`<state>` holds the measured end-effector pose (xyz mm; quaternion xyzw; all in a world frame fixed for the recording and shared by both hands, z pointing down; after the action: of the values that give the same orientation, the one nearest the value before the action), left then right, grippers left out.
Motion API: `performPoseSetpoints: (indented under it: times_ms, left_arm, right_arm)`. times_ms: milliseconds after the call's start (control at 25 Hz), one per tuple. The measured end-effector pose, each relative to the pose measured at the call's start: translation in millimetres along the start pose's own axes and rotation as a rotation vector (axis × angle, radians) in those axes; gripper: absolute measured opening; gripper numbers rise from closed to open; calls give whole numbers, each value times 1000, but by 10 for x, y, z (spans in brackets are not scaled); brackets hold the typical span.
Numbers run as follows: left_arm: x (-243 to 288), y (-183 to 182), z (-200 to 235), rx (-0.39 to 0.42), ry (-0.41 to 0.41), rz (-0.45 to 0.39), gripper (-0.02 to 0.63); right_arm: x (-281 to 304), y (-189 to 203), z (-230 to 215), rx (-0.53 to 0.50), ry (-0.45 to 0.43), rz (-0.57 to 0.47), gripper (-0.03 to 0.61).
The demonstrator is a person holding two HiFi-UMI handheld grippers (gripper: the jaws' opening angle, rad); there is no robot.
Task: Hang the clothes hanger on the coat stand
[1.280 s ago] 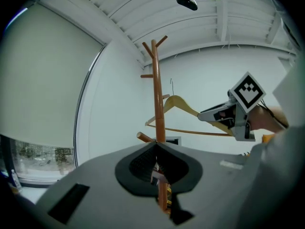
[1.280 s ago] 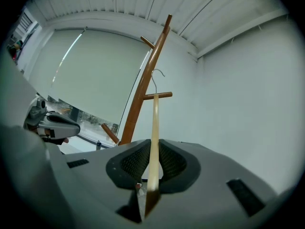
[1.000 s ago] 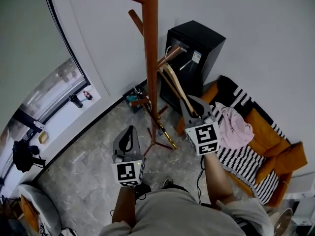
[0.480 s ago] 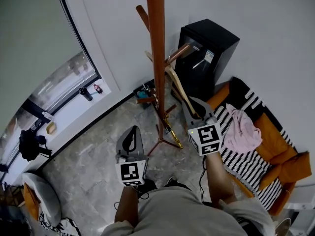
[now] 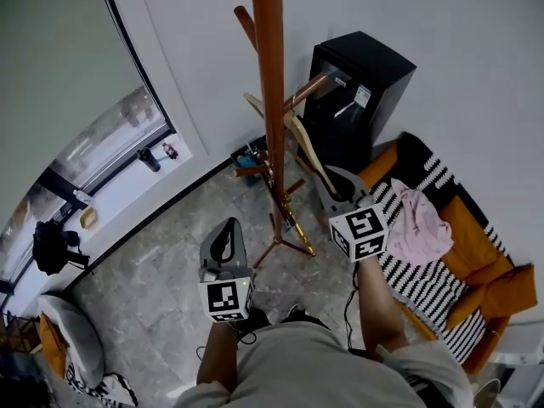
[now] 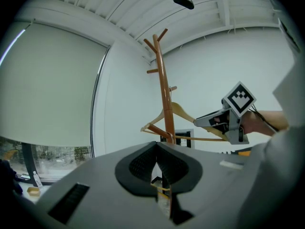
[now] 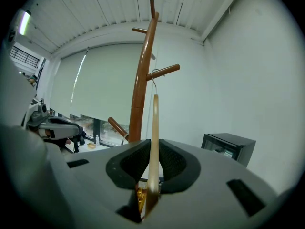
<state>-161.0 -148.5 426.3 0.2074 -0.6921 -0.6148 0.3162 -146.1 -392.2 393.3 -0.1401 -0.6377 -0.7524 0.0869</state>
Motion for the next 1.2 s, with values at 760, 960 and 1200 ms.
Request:
performPoseSetpoints:
  times_ms: [760,960,1200]
  left_arm:
    - [17,5,-85,3,38,2,9]
    - [11,7,-95,2,54,0,9]
    - [36,-1,-115,2,89,-1,9]
  right_arm:
    - [71,129,237,-16,44,-14,48]
    - [67,149,268,-22,95,-14,49]
    - [55,143,340,-29,106,-9,48]
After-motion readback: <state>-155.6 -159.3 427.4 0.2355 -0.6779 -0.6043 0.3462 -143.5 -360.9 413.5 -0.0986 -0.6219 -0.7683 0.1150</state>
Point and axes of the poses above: the fingertips, and each gripper's own axes: x forward along the fingers, z to its left, y out of its underside, the point moved 6 cm from there along -x, backward along the fingers, and after that the axes turned 9 degrees about z, right-handed, at the moved point
